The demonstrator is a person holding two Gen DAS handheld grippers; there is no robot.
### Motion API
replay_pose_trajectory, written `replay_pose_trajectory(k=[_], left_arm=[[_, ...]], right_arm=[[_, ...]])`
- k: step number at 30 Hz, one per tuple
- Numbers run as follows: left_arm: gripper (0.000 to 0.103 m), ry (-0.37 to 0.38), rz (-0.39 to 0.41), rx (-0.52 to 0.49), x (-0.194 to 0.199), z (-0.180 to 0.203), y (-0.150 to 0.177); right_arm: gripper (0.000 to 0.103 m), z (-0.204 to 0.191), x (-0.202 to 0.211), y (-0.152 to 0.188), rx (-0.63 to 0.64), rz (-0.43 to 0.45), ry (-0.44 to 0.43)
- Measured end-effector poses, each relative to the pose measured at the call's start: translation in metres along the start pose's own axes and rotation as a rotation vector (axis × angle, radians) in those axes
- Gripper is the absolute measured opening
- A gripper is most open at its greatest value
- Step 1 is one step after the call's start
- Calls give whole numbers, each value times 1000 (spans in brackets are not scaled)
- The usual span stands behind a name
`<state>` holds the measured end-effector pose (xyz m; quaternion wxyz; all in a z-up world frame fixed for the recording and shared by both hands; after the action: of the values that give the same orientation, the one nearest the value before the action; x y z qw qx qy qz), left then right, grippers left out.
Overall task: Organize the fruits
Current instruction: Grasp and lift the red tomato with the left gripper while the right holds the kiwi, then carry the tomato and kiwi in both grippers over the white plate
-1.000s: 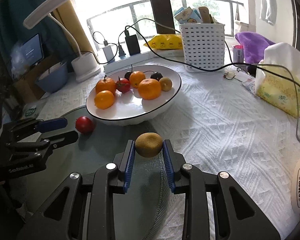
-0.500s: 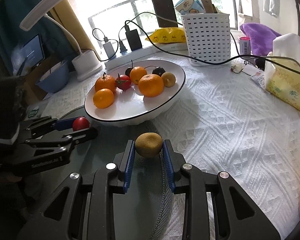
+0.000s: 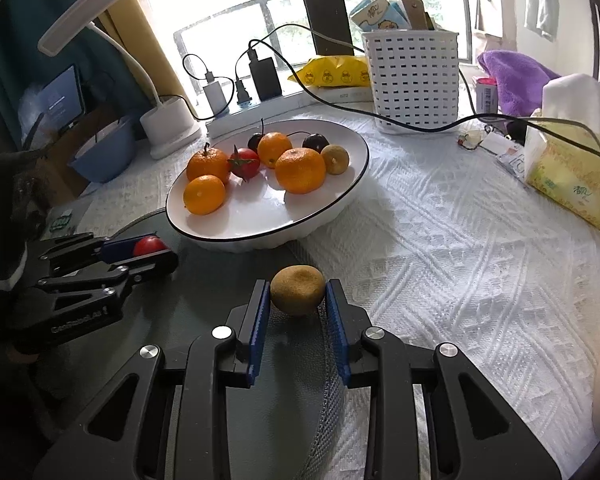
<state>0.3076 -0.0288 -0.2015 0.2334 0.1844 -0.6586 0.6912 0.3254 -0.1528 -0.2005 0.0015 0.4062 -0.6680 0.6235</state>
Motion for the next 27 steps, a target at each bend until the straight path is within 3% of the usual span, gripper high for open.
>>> replay_pose_trajectory(k=[10, 17, 27], left_arm=[[33, 11, 56, 14, 26, -2, -11], [34, 43, 142, 31, 48, 4, -35], [34, 90, 164, 20, 43, 21, -57]], right_arm=[[31, -17, 19, -12, 33, 41, -4], [31, -22, 33, -24, 57, 66, 0], [31, -16, 36, -45, 73, 96, 6]])
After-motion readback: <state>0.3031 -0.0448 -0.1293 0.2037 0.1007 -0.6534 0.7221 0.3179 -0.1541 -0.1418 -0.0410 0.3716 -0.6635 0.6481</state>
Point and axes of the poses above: each gripper's, at about its wrist camera, not at the fingertips, and x roughly against the way its jaws point, z to its right, y to its underside, the point moved 8 cm from there along -x, roughly the way its jaws point, and after that the axes turned 15 degrees about z, right-handed, at the moved point
